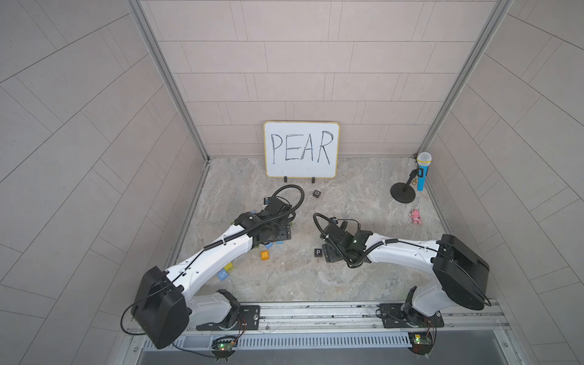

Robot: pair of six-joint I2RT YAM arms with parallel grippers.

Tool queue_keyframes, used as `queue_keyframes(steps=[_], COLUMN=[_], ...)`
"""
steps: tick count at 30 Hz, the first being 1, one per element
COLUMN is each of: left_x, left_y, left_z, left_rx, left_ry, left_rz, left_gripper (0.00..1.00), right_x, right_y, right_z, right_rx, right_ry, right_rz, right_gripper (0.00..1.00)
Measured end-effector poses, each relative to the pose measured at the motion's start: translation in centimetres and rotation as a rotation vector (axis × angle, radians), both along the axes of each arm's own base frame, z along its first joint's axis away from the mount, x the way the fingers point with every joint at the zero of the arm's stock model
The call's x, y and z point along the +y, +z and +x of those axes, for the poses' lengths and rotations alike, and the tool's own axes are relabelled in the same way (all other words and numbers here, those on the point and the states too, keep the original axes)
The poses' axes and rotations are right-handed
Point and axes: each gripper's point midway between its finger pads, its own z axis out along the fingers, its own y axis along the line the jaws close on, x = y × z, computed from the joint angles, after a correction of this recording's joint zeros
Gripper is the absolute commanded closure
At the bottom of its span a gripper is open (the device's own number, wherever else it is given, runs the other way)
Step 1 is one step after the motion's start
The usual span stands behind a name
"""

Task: Spell the uppercase word “pear” with letter blocks
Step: Adjust the letter block at the center of the board, then pick up the letter block from the center of the board.

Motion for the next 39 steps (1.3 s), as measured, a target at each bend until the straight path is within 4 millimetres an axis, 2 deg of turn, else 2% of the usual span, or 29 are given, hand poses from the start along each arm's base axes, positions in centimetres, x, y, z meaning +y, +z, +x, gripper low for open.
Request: queue_keyframes(steps=[4,8,11,17,20,25,39], left_x=[1.6,4.1,5.4,8.4,9.3,9.0,8.9], left_y=[0.3,1.4,1.6,-1.1,-1.3,-0.9,-1.1], left_z=[0.0,-0.1,-0.7,-2.3,-2.3,-2.3,-2.1], left_rx=[0.019,0.01,-0.007,0.081,0.094,0.093,0.104], left_ry=[0.03,0.094,0.14,0.263,0.309,0.308,0.322], left_rz=[0.001,-0.017,-0.053,-0.124,-0.155,-0.199,-0.243], left_gripper=[0.19,0.19,0.19,0.2,0.2,0.2,0.2], right_x=[1.5,4.8,7.6,13.8,15.8,17.3,20.3], right_y=[2.7,5.7,6.3,5.2,4.3,3.0,1.4], right_z=[0.3,1.6,2.3,3.4,3.5,3.8,4.9], right_rx=[-0.037,-0.087,-0.095,-0.06,-0.036,-0.006,0.002], right_ry=[0.017,0.015,0.016,0.059,0.072,0.076,0.11], right_rz=[0.052,0.149,0.207,0.271,0.297,0.309,0.297], right_gripper=[0.29,0.29,0.3,0.31,0.31,0.31,0.33])
